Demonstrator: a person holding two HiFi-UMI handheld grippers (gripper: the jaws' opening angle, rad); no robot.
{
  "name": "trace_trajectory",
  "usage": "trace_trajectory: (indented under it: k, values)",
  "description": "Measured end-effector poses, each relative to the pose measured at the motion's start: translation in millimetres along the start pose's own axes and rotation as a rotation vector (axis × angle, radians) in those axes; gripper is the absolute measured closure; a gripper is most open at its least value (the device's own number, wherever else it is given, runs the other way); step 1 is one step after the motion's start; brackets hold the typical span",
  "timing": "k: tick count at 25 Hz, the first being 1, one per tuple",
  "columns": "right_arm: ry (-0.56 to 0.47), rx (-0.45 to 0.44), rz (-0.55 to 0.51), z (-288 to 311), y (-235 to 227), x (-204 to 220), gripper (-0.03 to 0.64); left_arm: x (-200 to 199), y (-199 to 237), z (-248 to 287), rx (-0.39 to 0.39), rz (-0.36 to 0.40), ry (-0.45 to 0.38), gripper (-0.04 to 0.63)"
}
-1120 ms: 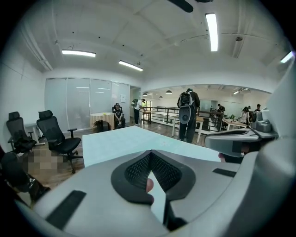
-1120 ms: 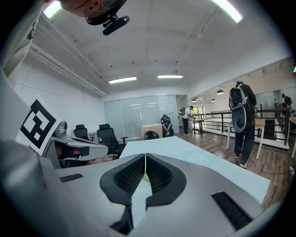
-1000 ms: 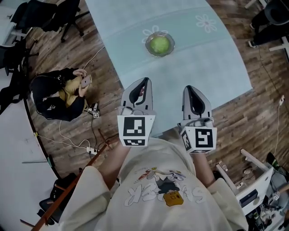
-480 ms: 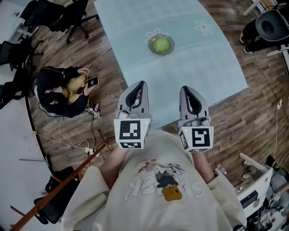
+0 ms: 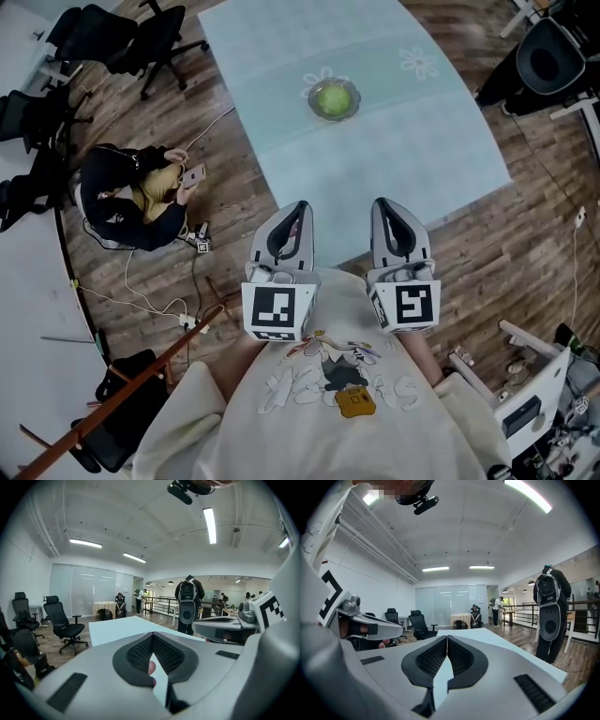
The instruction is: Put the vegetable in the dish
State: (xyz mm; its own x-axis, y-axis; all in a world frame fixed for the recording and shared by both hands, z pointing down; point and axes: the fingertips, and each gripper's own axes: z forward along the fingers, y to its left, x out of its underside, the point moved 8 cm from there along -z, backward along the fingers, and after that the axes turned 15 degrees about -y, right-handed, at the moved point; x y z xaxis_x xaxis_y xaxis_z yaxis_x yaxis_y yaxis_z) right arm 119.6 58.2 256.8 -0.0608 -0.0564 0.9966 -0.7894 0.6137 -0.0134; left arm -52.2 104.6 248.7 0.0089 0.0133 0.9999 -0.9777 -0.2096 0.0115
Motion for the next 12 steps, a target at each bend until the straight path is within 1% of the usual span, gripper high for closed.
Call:
trace_trajectory:
  k: [2,5,9,12]
  values:
    - [0.002,0.010,0.012,-4,2,-2,0.594,-2,-8,-7,0.011,-0.015,0.007,0.589]
    - [-0.006,0.022,0.029,-10,4,-5,0.594,4,-15,-14,0.038,-0.010,0.008,0.589]
    - [-0.006,0.031,0.040,-14,2,-5,0.594,4,-15,-14,0.028,-0.010,0.001,0.589]
    - [-0.008,0.013,0.034,-16,6,-4,0.594,3,-17,-14,0.020,-0.004,-0.006,0.589]
